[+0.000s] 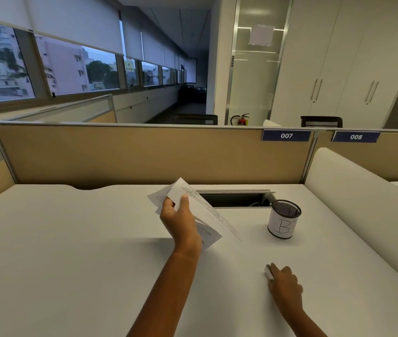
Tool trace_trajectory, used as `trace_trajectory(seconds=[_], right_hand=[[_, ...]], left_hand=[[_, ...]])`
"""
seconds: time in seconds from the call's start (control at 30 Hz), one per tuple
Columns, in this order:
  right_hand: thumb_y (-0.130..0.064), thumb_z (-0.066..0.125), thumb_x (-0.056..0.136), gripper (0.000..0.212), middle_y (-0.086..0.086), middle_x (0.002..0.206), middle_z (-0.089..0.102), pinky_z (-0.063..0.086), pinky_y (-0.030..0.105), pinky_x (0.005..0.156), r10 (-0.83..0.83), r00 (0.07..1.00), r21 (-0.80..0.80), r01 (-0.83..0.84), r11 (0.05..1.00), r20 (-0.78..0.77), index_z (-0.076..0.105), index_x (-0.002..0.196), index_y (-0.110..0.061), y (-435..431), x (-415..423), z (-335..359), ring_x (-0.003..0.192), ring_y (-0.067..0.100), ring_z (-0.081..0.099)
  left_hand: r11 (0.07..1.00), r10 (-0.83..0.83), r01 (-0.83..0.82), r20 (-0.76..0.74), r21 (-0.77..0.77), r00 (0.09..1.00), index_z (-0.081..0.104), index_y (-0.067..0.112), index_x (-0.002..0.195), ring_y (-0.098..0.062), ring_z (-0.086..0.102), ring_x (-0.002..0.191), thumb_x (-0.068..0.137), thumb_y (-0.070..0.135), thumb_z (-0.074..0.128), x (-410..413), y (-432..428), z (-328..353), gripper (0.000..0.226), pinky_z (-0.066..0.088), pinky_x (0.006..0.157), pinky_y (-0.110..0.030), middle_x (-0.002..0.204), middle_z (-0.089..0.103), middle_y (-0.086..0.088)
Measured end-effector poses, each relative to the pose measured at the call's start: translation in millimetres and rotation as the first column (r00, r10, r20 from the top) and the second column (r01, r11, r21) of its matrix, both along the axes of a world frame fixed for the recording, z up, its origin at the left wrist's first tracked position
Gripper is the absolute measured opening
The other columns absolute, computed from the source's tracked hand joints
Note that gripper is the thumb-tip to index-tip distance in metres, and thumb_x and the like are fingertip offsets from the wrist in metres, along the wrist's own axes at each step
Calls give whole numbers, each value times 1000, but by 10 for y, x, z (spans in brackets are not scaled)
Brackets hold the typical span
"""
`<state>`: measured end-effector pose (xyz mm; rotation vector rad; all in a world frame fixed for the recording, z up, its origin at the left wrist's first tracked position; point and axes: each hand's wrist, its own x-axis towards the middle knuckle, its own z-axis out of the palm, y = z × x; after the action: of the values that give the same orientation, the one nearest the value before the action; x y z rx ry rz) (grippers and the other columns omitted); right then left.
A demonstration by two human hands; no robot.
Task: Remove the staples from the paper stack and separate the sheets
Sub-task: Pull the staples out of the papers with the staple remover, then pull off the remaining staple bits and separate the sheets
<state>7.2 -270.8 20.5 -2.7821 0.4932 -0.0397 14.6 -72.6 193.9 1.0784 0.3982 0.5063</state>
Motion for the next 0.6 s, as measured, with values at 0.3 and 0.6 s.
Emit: trace_trajectory(seconds=[0.3,0.6], right_hand=[[-25,43,94,44,5,122,44,39,36,95,47,999,-42,-47,998,-5,29,136,-22,-60,-15,-105,113,21,44],[-27,72,74,73,-13,130,37,27,29,101,107,797,533,-489,690,594,35,136,-24,334,180,514,122,7,35]], left_hand=[[999,-16,18,-34,52,999,47,7,123,-36,54,114,90,4,44,20,-15,-16,34,47,94,-54,129,53,-15],[999,-32,32,-5,1,999,53,8,114,-32,57,106,89,3,44,-1,-125,111,27,49,93,-48,121,57,-15]])
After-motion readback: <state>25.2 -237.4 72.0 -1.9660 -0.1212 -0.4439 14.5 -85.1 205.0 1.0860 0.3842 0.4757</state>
